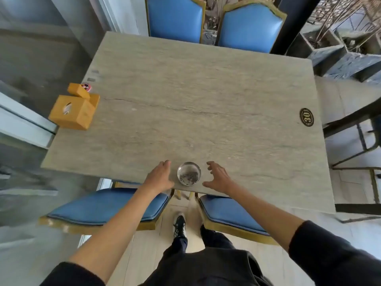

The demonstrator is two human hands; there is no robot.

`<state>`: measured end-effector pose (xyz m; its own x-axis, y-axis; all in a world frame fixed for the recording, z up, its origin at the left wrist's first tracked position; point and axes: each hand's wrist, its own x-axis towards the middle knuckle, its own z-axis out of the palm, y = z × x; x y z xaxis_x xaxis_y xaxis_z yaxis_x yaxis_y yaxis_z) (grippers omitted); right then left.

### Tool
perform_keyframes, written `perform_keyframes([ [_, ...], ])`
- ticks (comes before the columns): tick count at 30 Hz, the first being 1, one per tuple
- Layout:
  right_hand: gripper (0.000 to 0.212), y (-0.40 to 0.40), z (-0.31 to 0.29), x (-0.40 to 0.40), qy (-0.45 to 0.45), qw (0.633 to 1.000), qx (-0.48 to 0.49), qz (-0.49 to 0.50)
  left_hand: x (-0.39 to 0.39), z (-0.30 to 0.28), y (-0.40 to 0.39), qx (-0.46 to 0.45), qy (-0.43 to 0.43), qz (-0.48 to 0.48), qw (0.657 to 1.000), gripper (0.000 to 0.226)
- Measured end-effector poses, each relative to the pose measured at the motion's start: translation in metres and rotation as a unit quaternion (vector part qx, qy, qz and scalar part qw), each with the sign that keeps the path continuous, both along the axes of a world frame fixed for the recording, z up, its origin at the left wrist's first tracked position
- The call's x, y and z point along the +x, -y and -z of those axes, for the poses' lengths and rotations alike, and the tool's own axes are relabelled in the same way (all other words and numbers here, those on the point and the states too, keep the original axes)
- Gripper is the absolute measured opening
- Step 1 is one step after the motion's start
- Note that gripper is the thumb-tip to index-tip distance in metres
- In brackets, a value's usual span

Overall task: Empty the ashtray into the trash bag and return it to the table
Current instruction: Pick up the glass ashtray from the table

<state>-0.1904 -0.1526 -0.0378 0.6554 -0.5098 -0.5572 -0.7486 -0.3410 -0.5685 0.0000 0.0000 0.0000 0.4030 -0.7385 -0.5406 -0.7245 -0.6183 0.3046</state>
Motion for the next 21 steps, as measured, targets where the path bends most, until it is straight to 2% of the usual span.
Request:
perform_keyframes([
  [4, 0.095, -0.008, 0.011, 0.013, -0.032, 0.997, 0.023, -0.062, -0.012, 0.017, 0.014, 0.026, -0.025, -0.003, 0.999, 0.085],
  [8, 0.089, -0.015, 0.024, 0.024, -0.018, 0.999, 0.013, -0.048, -0.019, 0.039, 0.018, 0.027, -0.042, -0.018, 0.999, 0.104],
  [15, 0.085, -0.016, 0.036, 0.031, -0.012, 0.999, -0.006, -0.029, -0.023, 0.061, 0.019, -0.051, -0.059, -0.07, 0.995, 0.11],
  [18, 0.088, -0.016, 0.041, 0.031, -0.01, 1.0, 0.005, -0.02, -0.026, 0.066, 0.018, -0.051, -0.072, -0.076, 0.993, 0.119],
  [21, 0.089, -0.018, 0.038, 0.032, -0.004, 1.0, 0.014, -0.008, -0.026, 0.069, 0.018, -0.055, -0.088, -0.09, 0.99, 0.119],
])
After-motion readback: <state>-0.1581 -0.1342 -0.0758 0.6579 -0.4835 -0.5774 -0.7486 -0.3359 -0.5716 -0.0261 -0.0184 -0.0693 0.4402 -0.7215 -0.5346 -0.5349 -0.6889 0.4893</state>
